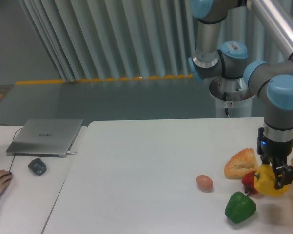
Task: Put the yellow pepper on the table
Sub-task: 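Lift the yellow pepper out and carry it beside the red pepper, then lower the yellow pepper onto the table and open the gripper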
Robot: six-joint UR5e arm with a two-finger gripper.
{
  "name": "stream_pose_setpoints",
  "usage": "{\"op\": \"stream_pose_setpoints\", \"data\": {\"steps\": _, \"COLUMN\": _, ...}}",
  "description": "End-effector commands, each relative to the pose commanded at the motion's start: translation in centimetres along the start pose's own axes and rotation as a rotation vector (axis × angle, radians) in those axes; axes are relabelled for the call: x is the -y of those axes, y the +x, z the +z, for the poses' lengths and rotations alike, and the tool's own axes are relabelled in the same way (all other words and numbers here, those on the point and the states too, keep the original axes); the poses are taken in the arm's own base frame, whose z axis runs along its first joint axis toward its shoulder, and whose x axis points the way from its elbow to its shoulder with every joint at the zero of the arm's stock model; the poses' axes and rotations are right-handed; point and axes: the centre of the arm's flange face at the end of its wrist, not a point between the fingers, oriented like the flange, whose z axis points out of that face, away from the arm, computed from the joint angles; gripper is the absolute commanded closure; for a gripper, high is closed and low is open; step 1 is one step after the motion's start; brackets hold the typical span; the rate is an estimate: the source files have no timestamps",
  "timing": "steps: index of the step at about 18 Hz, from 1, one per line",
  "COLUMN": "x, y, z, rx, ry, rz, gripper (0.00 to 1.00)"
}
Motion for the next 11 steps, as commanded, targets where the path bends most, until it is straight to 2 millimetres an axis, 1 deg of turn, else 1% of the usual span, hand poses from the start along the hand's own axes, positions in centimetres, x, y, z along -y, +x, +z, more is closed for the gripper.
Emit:
{"op": "stream_pose_setpoints", "data": {"steps": 3, "x": -0.1, "y": -0.2, "z": 0.3, "rx": 0.015, "ry": -0.032, "rz": -0.026, "gripper": 0.55}}
{"op": "stream_pose_setpoints", "data": {"steps": 5, "x": 0.3, "y": -0.3, "z": 0.6, "rx": 0.029, "ry": -0.031, "rz": -0.048, "gripper": 0.55}}
{"op": "stream_pose_setpoints", "data": {"steps": 6, "x": 0.2, "y": -0.3, "z": 1.2, "rx": 0.025, "ry": -0.039, "rz": -0.049, "gripper": 0.55}}
{"op": "stream_pose_setpoints", "data": {"steps": 8, "x": 0.0, "y": -0.3, "z": 1.4, "rx": 0.023, "ry": -0.067, "rz": -0.041, "gripper": 0.55}}
{"op": "stream_pose_setpoints", "data": {"steps": 11, "x": 0.8, "y": 0.2, "z": 2.4, "rx": 0.005, "ry": -0.069, "rz": -0.036, "gripper": 0.51}}
